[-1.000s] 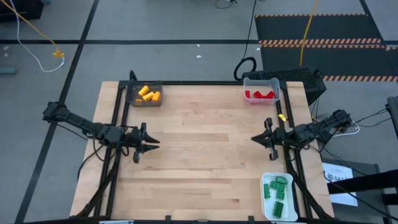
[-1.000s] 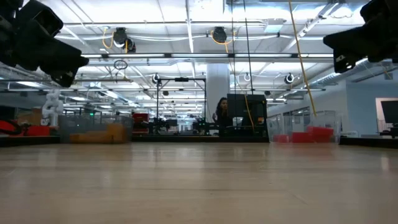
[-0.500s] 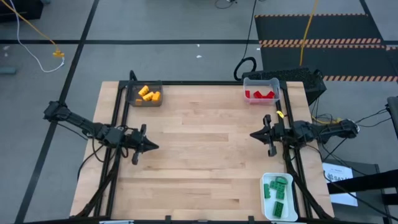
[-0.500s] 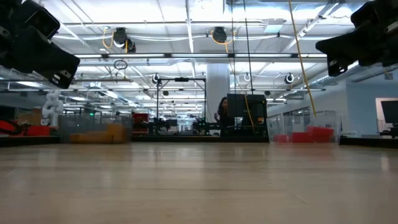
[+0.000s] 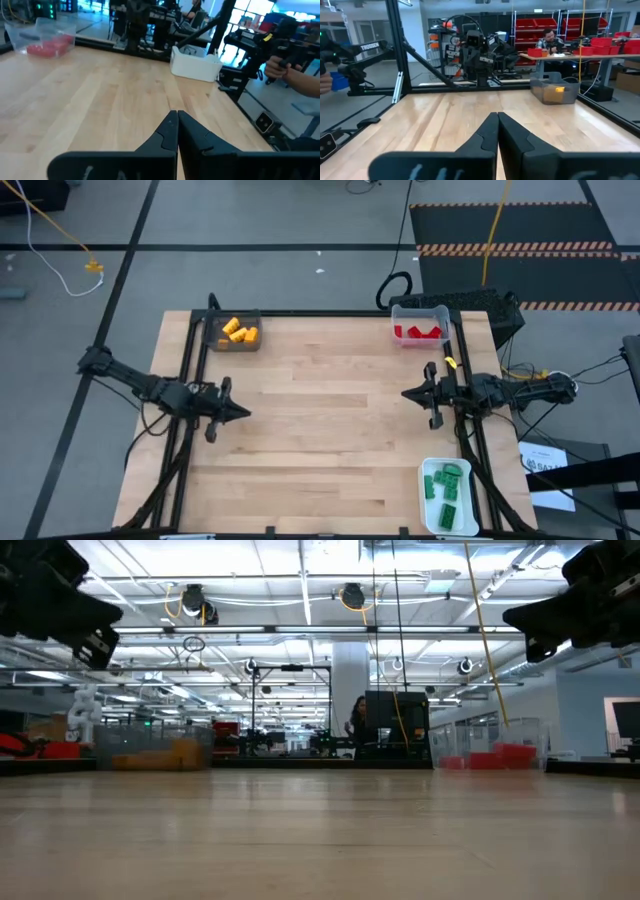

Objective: Sort & place blocks by color
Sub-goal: Return to Home Position

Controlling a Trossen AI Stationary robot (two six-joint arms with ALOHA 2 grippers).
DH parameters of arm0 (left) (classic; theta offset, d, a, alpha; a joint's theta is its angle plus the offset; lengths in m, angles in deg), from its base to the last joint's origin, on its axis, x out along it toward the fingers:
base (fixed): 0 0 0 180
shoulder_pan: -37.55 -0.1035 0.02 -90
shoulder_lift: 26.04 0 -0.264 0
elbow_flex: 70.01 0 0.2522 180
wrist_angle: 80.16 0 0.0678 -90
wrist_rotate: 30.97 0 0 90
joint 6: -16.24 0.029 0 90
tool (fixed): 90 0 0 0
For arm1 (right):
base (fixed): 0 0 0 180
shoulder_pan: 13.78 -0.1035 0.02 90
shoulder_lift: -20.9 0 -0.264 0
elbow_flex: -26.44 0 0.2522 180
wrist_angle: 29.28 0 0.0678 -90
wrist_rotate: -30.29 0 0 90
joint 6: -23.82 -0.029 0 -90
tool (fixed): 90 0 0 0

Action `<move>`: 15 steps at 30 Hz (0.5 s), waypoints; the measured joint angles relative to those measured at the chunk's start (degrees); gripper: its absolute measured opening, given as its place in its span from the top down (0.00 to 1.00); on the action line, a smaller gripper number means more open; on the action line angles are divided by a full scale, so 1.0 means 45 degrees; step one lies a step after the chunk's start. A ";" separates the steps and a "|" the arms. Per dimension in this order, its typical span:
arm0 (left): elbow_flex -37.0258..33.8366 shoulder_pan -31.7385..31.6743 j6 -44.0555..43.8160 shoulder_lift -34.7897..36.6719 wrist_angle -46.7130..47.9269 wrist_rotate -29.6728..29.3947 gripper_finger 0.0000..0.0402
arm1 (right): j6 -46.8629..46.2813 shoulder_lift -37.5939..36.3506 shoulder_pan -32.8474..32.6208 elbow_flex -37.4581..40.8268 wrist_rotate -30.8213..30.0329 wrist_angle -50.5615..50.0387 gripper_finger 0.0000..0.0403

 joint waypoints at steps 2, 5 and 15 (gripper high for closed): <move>0.0585 0.0077 0.0220 0.0276 0.0869 -0.0079 1.00 | 0.0109 0.0000 -0.0005 0.0000 -0.0007 0.0075 1.00; 0.1508 0.0126 0.0687 0.0690 0.2368 -0.0735 1.00 | 0.0169 0.0000 -0.0005 0.0000 -0.0017 0.0216 1.00; 0.0847 -0.0389 0.2356 0.1913 0.0948 0.0645 1.00 | 0.0362 0.0000 -0.0005 0.0010 -0.0007 0.0657 1.00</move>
